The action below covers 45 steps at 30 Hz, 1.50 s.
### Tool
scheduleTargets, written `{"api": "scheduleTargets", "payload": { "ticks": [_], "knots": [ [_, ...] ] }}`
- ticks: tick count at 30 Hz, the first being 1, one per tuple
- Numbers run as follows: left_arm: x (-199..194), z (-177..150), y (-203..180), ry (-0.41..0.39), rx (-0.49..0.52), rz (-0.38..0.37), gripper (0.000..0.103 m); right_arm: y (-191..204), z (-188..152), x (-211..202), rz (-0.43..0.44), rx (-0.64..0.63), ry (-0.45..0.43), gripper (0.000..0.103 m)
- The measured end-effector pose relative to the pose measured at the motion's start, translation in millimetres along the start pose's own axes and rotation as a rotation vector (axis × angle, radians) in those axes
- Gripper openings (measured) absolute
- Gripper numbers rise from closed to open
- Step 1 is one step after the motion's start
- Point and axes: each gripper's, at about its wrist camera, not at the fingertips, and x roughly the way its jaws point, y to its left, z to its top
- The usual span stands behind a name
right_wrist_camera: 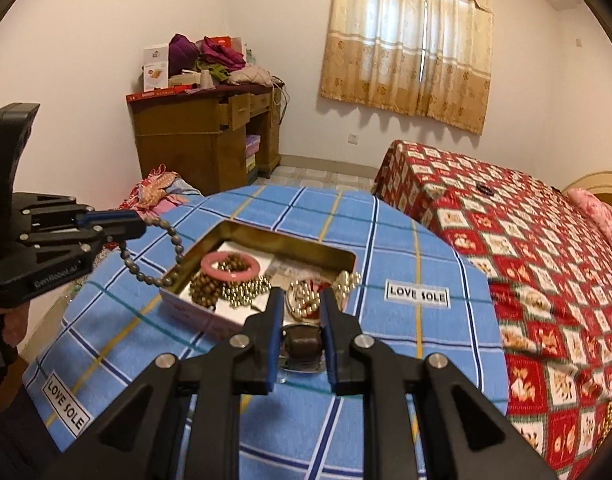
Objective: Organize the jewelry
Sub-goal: 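Carry the bead bracelet and the brown watch over the tin with both tools, then lower the bracelet and watch into the tin and open both tools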
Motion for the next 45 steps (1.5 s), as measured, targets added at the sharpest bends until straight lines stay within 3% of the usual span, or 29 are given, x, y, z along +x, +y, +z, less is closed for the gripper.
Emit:
{"api": "scheduleTargets", "payload": {
  "ticks": [22, 36, 45],
  "knots": [
    [37, 23, 2, 0.028, 0.031, 0.027, 0.009, 3, 32, 32, 0.008, -0.045, 0.006, 0.02],
    [79, 19, 2, 0.1, 0.033, 0.034, 0.009, -9, 32, 78, 0.011, -0.021, 0.111, 0.02],
    [89, 14, 1, 0.107, 0.032, 0.026, 0.011, -17, 27, 103, 0.0, 0.017, 0.157, 0.021]
  ]
}}
